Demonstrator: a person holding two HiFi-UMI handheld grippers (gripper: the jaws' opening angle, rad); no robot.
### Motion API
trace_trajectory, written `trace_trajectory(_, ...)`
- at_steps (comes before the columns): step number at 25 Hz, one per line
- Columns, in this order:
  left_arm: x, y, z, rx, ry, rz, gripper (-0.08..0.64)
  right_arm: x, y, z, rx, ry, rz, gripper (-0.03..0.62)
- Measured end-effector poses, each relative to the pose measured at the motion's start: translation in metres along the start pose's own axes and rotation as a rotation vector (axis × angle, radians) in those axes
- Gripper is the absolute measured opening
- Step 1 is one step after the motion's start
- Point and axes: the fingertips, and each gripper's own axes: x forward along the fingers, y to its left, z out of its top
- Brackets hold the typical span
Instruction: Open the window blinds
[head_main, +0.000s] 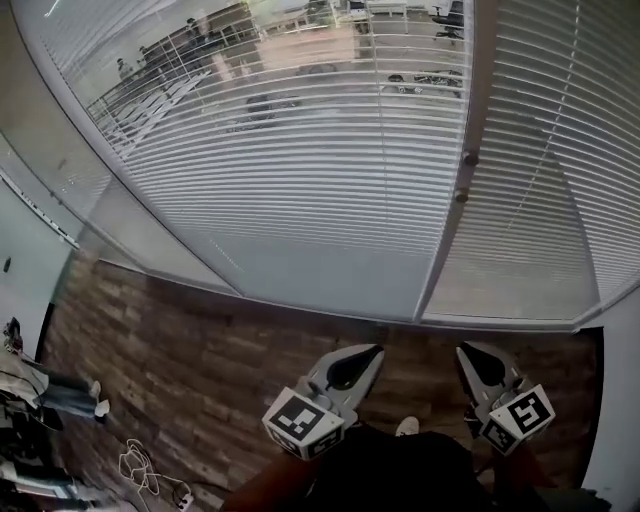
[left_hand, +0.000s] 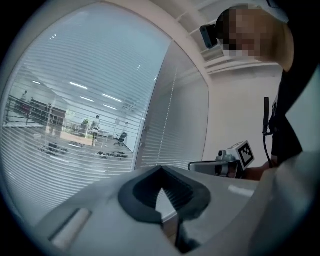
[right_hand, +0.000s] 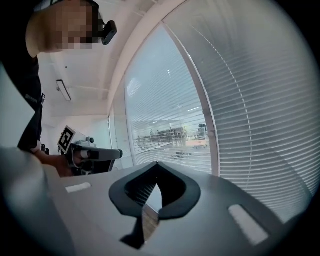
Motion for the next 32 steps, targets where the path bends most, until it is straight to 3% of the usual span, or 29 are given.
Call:
trace_trajectory(5,-0.014,-0.003,-0.020,0.012,0.051,0.028,0.000,-0.008,0.003,-0.022,0.000,-0.006,0.017,0.025)
trace_trajectory(10,-0.017,0.019,0.001,0.042,0.017,0.036,0.000,-0.001,0.006,-0.006,-0.024,-0.053,-0.019,0.025)
trace_trajectory(14,-0.025,0.033,0.018,0.072,-0.013,0.009,0.000,0.006,0.014,-0.003,-0.033,-0.060,-0.067,0.025)
trace_trajectory(18,-0.029,0.061,0.006,0.110,-0.004,-0.008,0.000,0.030,0.019,-0.016,-0.041,-0.085,-0.102,0.025)
trace_trajectory(32,-0.045,0.109,0.015,0.115,-0.003,-0.088,0.000,0.067,0.035,-0.018,-0.075,-0.046,-0.235,0.023)
